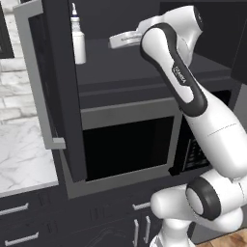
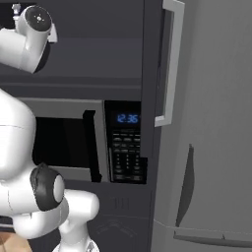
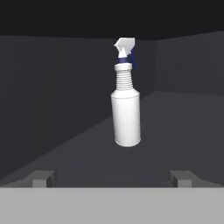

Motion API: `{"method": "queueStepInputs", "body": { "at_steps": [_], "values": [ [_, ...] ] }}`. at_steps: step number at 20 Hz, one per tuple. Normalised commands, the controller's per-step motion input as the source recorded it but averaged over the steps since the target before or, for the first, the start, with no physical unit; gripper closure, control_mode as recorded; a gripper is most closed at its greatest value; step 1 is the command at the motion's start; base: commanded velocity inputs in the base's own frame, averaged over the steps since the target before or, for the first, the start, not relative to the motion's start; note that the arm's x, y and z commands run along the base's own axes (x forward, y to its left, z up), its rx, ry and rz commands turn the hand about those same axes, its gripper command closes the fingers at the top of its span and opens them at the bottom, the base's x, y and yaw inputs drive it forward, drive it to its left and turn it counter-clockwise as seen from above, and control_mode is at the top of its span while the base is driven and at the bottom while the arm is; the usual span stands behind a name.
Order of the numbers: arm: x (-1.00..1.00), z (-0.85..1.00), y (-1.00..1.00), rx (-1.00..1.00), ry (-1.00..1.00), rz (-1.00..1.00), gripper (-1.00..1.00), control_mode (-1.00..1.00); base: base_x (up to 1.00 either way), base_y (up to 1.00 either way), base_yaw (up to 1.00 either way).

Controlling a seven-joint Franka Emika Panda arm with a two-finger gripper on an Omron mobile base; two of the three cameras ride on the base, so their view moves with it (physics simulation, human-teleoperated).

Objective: Move the cutting board and knife to the sink. Then move spray from the cabinet to the counter.

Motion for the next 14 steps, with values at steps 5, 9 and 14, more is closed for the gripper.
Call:
{"method": "queueStepInputs", "body": {
  "at_steps": [5, 9, 14],
  "values": [
    [0.3, 0.0, 0.06, 0.0, 0.0, 0.04, -1.0, -1.0, 0.0, 0.0, 0.0],
    [0.3, -0.01, 0.11, 0.0, 0.0, 0.04, -1.0, -1.0, 0.0, 0.0, 0.0],
    [0.26, -0.04, 0.16, 0.0, 0.0, 0.05, -1.0, -1.0, 0.0, 0.0, 0.0]
  ]
}}
